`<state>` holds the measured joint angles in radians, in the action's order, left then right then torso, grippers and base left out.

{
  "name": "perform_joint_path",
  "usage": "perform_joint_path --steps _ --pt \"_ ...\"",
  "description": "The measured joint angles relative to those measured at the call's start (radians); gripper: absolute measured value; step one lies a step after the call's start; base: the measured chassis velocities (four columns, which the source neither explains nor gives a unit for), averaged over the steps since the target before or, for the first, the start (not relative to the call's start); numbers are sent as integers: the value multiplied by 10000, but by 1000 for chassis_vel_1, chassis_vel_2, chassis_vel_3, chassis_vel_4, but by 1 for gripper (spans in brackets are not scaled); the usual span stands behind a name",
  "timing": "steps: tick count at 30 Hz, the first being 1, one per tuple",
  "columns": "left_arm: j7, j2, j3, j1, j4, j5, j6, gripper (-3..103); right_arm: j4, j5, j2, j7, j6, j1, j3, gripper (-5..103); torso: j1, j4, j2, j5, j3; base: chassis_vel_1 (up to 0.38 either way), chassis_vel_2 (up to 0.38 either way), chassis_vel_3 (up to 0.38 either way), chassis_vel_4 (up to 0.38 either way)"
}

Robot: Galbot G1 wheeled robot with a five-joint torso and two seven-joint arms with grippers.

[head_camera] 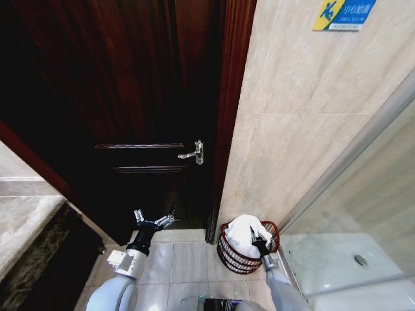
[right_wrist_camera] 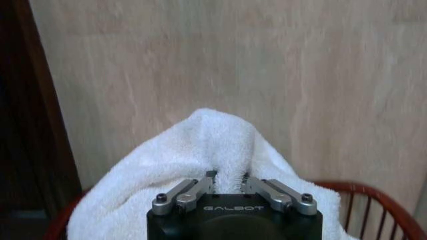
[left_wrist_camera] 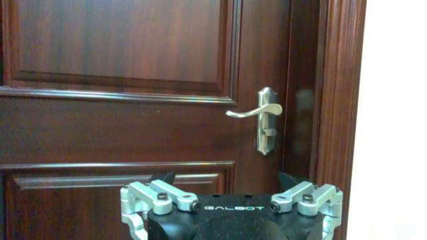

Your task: Discard the used towel into the hamper.

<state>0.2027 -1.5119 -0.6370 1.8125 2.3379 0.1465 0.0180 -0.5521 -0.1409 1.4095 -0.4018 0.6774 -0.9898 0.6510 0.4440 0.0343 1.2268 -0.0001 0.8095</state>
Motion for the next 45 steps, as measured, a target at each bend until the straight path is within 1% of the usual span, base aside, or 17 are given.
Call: perform_joint_path --steps 3,4,7,8,10,12,13,16,21,25,26,29,30,33,34,37,45 --pt "0 0 0 1 0 0 0 100 114 69 -35 -93 -531 -17 24 10 3 1 -1 3 1 0 0 0 0" --pt "0 0 0 1 0 0 0 100 114 69 -35 -93 -531 -17 24 10 3 1 -1 3 1 0 0 0 0" --pt "0 0 0 0 0 0 0 100 280 395 -201 -559 -1277 -5 65 10 3 1 -2 -3 1 0 0 0 0" --pt "0 0 0 0 0 0 0 100 280 395 -201 -559 -1277 -5 65 10 3 1 -2 -3 1 0 0 0 0" --pt "0 0 0 0 0 0 0 100 424 546 -260 -638 -1937 60 96 10 3 1 -2 1 1 0 0 0 0" --pt "0 0 0 0 0 0 0 100 538 698 -286 -641 -2566 135 99 10 2 1 -1 -3 0 0 0 0 0" --pt "0 0 0 0 0 0 0 100 538 698 -286 -641 -2566 135 99 10 2 1 -1 -3 0 0 0 0 0" --pt "0 0 0 0 0 0 0 100 816 1122 -281 -605 -3073 371 133 10 2 1 -1 1 0 0 0 0 0" --pt "0 0 0 0 0 0 0 100 1179 1603 -266 -394 -3451 780 170 10 2 1 -1 2 1 0 0 0 0" --pt "0 0 0 0 0 0 0 100 1461 2596 -281 -126 -4015 1307 174 10 2 1 -1 1 1 0 0 0 0" --pt "0 0 0 0 0 0 0 100 1461 2596 -281 -126 -4015 1307 174 10 2 1 -1 1 1 0 0 0 0" --pt "0 0 0 0 0 0 0 100 1806 3634 -276 17 -4288 1691 238 10 2 1 -1 -1 1 0 0 0 0" --pt "0 0 0 0 0 0 0 100 1806 3634 -276 17 -4288 1691 238 10 2 1 -1 -1 1 0 0 0 0" --pt "0 0 0 0 0 0 0 100 2168 4399 -206 152 -4448 1942 280 10 2 1 -1 -1 1 0 0 0 0" --pt "0 0 0 0 0 0 0 100 2168 4399 -206 152 -4448 1942 280 10 2 1 -1 -1 1 0 0 0 0" --pt "0 0 0 0 0 0 0 100 2562 4987 -91 318 -4518 2124 365 10 2 2 -1 1 0 0 0 0 0" --pt "0 0 0 0 0 0 0 100 2847 5296 -50 711 -4724 2300 368 10 2 2 -1 3 1 0 0 0 0"
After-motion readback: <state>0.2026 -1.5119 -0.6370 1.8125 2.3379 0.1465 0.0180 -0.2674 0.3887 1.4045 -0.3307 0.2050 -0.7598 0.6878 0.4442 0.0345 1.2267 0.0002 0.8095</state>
